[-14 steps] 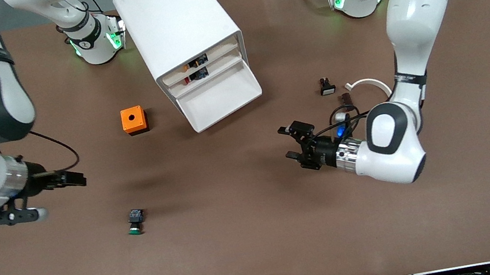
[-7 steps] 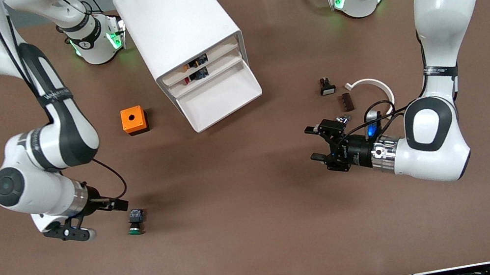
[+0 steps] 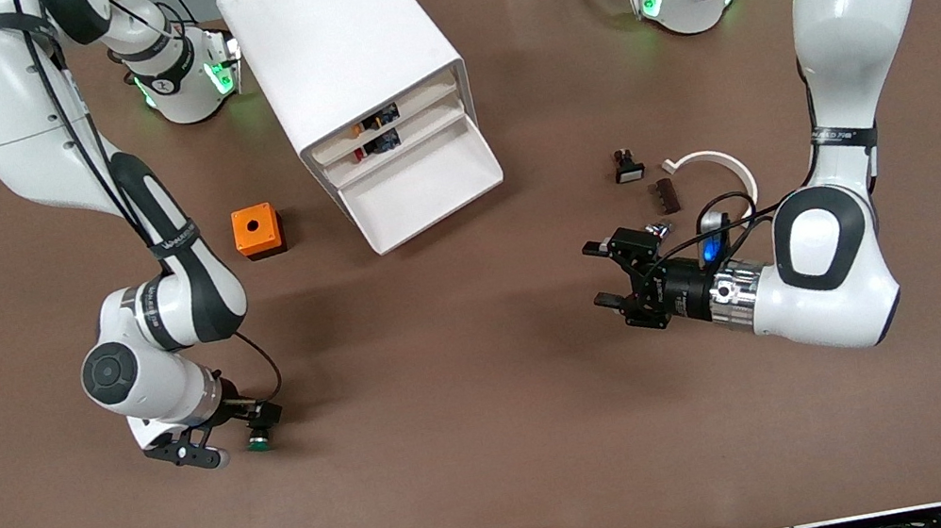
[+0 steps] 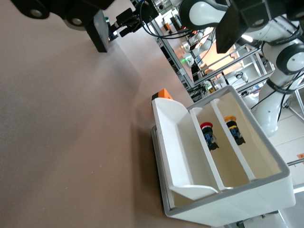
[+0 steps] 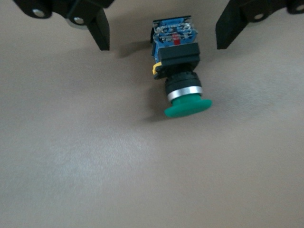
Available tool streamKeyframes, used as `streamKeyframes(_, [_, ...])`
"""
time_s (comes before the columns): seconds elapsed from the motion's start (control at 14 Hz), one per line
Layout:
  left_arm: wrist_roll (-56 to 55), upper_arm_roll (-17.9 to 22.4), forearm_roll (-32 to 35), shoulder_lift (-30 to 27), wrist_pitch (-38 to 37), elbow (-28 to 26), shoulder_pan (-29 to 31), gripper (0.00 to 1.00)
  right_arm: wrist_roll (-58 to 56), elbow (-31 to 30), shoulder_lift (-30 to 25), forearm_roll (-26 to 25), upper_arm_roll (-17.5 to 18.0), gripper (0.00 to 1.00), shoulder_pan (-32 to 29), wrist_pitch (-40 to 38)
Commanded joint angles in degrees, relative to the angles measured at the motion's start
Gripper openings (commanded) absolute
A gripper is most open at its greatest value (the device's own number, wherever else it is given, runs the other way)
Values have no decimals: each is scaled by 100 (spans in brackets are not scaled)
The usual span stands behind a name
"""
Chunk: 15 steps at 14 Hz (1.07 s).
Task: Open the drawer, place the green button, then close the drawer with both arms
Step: 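Grasp the green button with the right gripper while the left gripper withdraws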
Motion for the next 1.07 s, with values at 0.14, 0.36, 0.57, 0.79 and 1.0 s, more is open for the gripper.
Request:
streamKeyframes(0.14, [120, -49, 329, -107, -78, -68, -7, 99, 54, -65, 37, 443, -8, 65, 166, 88])
streamKeyframes(0.36, [163, -14, 407, -99, -79, -68, -50, 99, 2, -57, 19, 496, -8, 35, 176, 52])
streamKeyframes(0.57, [347, -66, 478, -99, -70, -59, -68, 99, -16, -21, -7, 488, -17, 6, 167, 52])
streamKeyframes(0.79, [471, -49, 478, -107, -70, -68, -59, 99, 272, 31, -252, 479, -26, 2, 376, -87])
streamKeyframes(1.0, [568, -23, 539, -107, -79, -59, 2, 99, 922, 111, -717, 426, -35, 2, 501, -964])
